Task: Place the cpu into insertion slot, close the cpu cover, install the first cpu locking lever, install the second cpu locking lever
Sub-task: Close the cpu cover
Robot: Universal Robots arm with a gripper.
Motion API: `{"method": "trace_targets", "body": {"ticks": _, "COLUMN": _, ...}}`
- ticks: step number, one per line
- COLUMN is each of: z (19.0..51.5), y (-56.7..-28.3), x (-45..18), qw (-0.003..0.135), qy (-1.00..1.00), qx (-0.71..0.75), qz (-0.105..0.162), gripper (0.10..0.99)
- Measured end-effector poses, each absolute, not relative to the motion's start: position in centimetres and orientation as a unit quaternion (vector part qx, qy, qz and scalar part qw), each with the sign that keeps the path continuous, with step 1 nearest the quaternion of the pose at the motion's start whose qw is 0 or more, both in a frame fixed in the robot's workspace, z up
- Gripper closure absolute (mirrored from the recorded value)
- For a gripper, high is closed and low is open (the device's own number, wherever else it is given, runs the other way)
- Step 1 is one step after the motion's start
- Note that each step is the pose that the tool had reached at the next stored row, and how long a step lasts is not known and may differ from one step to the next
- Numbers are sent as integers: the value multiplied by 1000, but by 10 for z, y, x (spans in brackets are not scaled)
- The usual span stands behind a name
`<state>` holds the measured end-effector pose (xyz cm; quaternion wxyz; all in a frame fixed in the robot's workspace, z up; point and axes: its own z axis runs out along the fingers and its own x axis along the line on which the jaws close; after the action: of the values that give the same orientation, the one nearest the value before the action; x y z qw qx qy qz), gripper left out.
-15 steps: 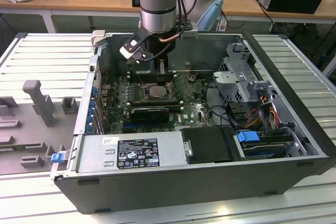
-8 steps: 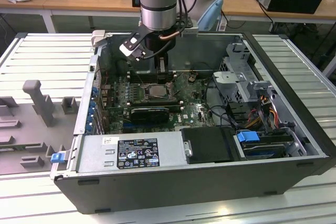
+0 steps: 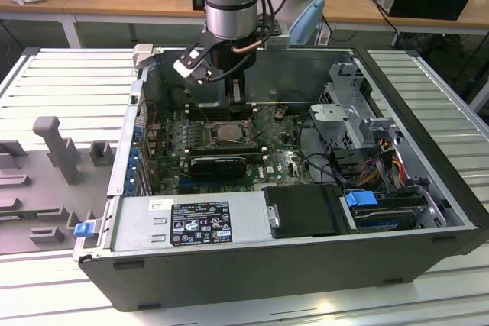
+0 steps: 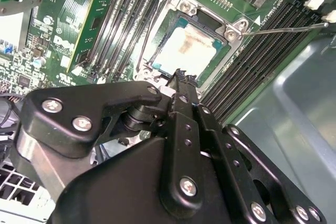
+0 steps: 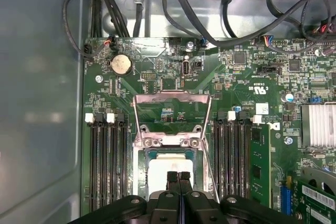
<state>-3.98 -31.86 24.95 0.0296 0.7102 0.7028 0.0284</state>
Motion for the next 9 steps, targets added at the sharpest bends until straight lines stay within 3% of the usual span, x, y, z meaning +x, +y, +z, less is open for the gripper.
{"method": "trace_targets", "body": {"ticks": 9, "z": 257, "y": -319, "x": -40, "qw": 30, "qy": 703, "qx": 710, "qz": 28, "gripper": 980}}
